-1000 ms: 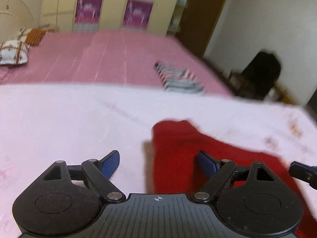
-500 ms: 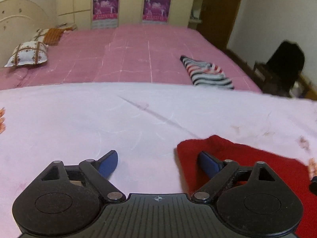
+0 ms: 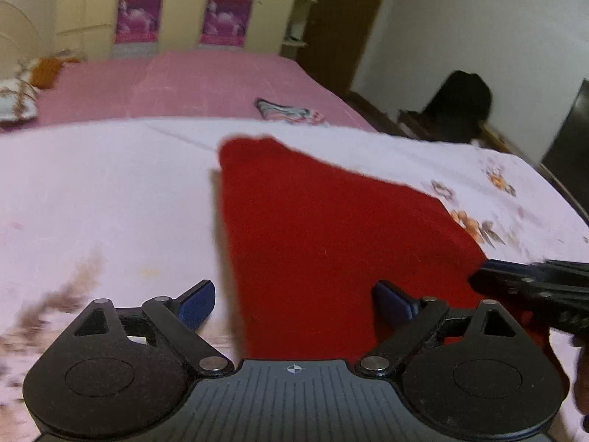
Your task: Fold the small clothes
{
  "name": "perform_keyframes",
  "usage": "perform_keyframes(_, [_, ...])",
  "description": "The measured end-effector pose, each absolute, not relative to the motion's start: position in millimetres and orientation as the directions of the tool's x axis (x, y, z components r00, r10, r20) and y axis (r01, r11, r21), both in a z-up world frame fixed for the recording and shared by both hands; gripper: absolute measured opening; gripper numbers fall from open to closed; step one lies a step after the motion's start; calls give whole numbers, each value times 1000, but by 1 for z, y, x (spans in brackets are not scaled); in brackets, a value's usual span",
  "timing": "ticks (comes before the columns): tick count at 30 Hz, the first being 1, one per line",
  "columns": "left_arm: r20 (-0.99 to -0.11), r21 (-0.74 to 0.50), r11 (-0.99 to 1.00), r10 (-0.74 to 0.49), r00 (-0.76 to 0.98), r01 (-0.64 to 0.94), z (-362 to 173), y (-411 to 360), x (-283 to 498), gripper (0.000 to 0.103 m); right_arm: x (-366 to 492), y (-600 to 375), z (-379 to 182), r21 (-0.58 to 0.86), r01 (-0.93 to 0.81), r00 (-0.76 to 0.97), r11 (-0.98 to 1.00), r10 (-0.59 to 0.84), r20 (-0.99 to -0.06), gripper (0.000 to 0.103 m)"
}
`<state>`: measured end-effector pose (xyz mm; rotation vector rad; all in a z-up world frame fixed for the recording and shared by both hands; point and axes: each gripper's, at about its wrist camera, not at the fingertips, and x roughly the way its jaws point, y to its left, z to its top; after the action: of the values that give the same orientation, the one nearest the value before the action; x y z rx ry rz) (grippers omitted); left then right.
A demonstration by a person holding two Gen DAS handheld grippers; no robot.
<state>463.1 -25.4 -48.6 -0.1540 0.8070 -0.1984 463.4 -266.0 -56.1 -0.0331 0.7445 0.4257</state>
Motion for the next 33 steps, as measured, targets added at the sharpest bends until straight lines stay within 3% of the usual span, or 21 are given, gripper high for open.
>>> perform_keyframes(6, [-673,-204,958,-287,682,201,-32,-26,416,92,403,-276,-29,143,-468,666,872,454,-592,18])
perform_keyframes(9, [-729,-133,967,-243,640,216,-55,-32,404,92,385,-266,-48,86,-505,621,859,430,-655,15])
perform_keyframes(11, [-729,-170,966,-258,634,197,-66,-19,392,93,381,-266,-69,26,-487,613,873,363,-702,9])
perform_keyframes(13, [-715,-230,958,-284,639,168,-64,-4,382,93,377,-281,-70,107,-451,618,886,396,-680,8])
perform_keyframes(15, [-713,-219,960,-279,643,173,-62,4,372,93,371,-287,-64,98,-431,636,897,379,-672,5])
perform_keyframes(17, [-712,-233,957,-289,640,172,-61,13,360,93,364,-293,-60,107,-427,637,898,383,-669,7])
perform_keyframes(19, [-693,-249,956,-289,660,157,-51,17,348,92,353,-294,-51,107,-425,661,899,389,-642,18])
perform_keyframes(22, [-631,-291,939,-331,702,182,-40,7,343,92,345,-292,-40,137,-440,689,888,431,-582,24])
perform_keyframes(24, [-644,-260,944,-328,691,206,-39,-8,344,92,348,-283,-43,155,-457,670,876,454,-588,22])
perform_keyframes(27, [-746,-132,969,-236,623,209,-62,-29,345,93,350,-268,-73,35,-467,635,884,363,-682,18])
perform_keyframes(33, [-720,-164,961,-272,638,224,-55,-7,322,93,338,-277,-65,69,-470,634,880,391,-667,21])
